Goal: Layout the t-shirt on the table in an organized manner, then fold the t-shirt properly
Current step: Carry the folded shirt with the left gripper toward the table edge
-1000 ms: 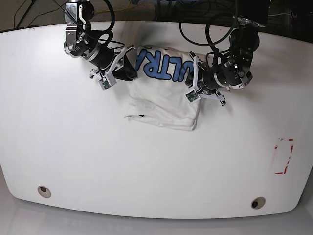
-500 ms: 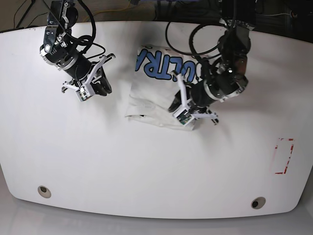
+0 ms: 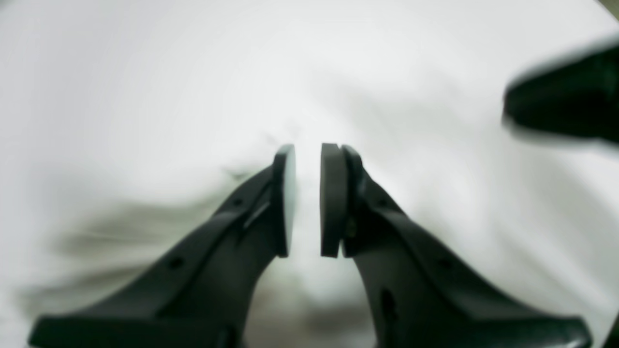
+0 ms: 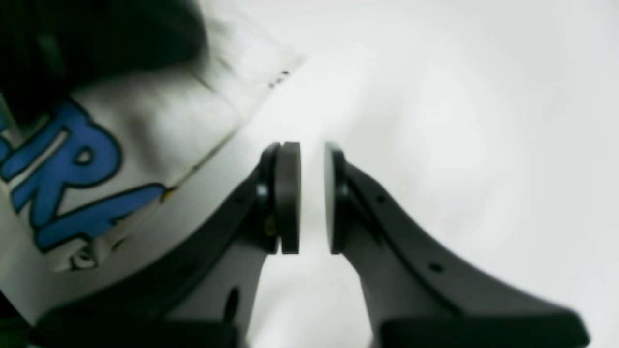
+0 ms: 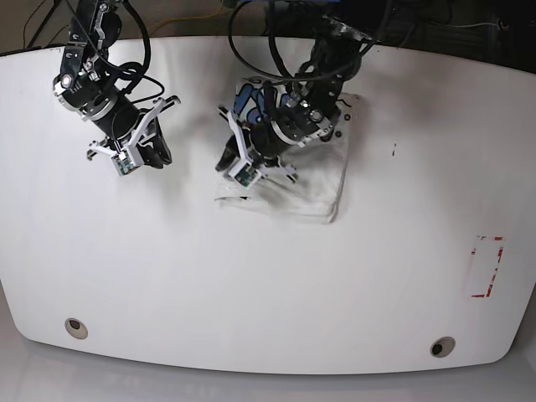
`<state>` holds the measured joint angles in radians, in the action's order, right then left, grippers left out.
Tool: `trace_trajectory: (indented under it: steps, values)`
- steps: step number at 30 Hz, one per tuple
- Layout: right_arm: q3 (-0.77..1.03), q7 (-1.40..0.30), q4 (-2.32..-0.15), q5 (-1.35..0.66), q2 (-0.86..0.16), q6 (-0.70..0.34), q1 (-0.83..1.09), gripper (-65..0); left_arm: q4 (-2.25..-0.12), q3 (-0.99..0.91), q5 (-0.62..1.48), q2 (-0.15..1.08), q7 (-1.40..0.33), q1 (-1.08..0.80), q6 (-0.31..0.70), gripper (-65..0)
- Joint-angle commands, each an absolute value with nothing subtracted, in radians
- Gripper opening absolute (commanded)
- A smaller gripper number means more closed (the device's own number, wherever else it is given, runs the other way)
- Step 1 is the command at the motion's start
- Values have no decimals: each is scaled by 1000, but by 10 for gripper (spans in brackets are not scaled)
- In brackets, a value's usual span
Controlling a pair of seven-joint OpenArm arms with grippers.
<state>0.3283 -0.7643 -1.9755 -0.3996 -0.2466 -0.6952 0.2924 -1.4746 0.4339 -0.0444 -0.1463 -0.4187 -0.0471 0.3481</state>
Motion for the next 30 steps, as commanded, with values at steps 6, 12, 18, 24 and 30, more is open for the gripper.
trace_trajectory:
  steps: [6, 12, 18, 24, 30]
  values:
    - [329, -740, -1995, -423, -252, -698, 286, -568, -1316, 441, -31, -150, -340, -54, 348, -579]
    - [329, -740, -1995, -423, -252, -698, 288, -568, -1336, 406, -19, -36, -346, -110, 360, -579]
    - [329, -740, -1995, -424, -251, -698, 289, -568, -1363, 351, 65, 130, -346, -163, 453, -578]
    - [329, -740, -1995, -424, -251, -698, 288, -568, -1368, 274, 179, 311, -346, -211, 504, -578]
    - [329, -740, -1995, -424, -251, -698, 288, -568, -1368, 173, 280, 481, -346, -255, 547, -578]
